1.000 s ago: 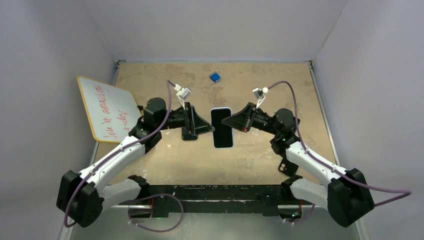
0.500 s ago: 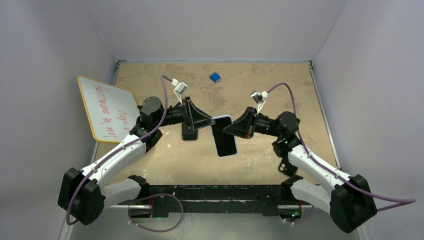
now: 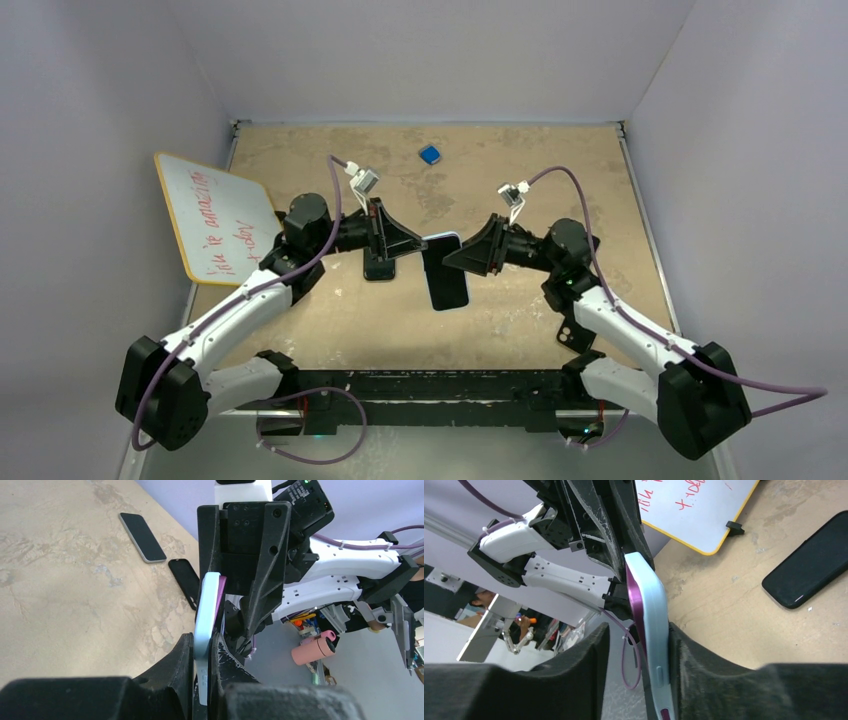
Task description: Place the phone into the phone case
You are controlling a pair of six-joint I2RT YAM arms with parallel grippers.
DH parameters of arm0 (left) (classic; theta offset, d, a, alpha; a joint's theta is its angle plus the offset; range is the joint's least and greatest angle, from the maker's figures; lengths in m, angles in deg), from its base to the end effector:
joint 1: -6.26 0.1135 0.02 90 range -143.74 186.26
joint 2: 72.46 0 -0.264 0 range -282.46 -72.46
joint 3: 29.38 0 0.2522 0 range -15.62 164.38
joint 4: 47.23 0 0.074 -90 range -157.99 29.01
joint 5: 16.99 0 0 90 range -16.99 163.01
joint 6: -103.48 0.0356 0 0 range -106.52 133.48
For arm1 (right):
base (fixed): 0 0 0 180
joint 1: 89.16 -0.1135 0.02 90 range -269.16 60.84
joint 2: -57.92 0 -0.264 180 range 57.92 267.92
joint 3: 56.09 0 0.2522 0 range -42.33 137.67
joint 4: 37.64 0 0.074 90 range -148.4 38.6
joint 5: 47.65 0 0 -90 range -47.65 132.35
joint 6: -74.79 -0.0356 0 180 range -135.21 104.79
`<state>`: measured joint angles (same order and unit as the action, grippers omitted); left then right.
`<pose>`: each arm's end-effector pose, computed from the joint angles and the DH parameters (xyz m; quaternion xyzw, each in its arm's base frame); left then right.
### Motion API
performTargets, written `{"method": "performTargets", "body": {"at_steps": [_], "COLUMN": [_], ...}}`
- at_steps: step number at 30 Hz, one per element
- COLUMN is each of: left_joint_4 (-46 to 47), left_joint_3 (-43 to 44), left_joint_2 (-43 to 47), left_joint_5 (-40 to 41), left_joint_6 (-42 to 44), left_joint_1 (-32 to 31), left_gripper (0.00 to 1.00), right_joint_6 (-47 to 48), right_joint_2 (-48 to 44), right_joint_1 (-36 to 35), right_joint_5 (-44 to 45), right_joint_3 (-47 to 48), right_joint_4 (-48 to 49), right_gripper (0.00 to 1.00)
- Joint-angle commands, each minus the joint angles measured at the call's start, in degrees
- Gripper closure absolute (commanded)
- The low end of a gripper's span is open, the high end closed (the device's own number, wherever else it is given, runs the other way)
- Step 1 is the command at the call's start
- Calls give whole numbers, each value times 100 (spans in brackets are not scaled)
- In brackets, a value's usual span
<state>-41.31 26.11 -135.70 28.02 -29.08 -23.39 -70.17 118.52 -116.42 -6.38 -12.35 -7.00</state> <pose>0.2050 -0.1456 0.3120 0.1899 0.6894 -0.6008 0.3574 0.1890 0.1275 0.2936 -0.1806 0.6236 0.6631 0.3726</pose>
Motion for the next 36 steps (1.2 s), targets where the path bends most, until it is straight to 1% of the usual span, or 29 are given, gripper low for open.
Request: {"method": "performTargets", "body": {"at_steps": [1,8,10,11,12,13,14,15,17,20,23,25,26,29,31,33,34,36], "left_joint_4": [49,416,525,557,562,563,563,547,336,-258,-281,-292,-334,-530,-703,-1097,-1364,-1886], "left_joint_3": [143,-34,-75,-85,-79,-70,-69,-69,-3,196,209,217,227,265,280,375,443,569], "left_joint_2": [-65,-135,-152,-172,-193,-224,-238,-253,-303,-424,-438,-420,-403,-370,-337,-280,-232,-110], "left_joint_5": [-59,-354,-376,-405,-427,-444,-448,-426,-274,-149,-178,-197,-182,-90,47,287,432,847], "left_joint_6": [239,36,-46,-70,-76,-81,-85,-93,-71,163,116,92,83,167,263,493,679,1100], "left_joint_1": [39,38,43,40,38,38,38,38,38,39,38,43,39,40,39,43,44,38], "left_gripper": [100,100,100,100,100,100,100,100,100,100,100,98,93,70,56,47,40,21], "right_joint_6": [-155,-137,-142,-123,-96,-38,42,177,522,1241,1623,1632,1572,1361,1292,1329,1329,1306], "right_joint_2": [-41,73,56,39,6,-30,-65,-99,-181,-327,-396,-385,-376,-303,-234,-118,-7,284], "right_joint_1": [-7,-7,-7,-8,-7,-7,-7,-11,-10,-18,-22,-22,-16,-18,-8,-10,-10,-4], "right_joint_5": [208,497,549,576,628,673,714,761,968,1191,1457,1457,1454,1495,1709,2038,2153,2219], "right_joint_3": [439,492,465,449,419,398,391,399,460,563,602,633,647,661,661,727,774,855], "right_joint_4": [213,221,255,262,259,246,211,158,-117,-847,-1324,-1431,-1427,-1462,-1559,-1847,-1953,-2017], "right_gripper": [49,49,50,53,60,72,90,100,100,100,100,100,100,100,100,100,100,100]}}
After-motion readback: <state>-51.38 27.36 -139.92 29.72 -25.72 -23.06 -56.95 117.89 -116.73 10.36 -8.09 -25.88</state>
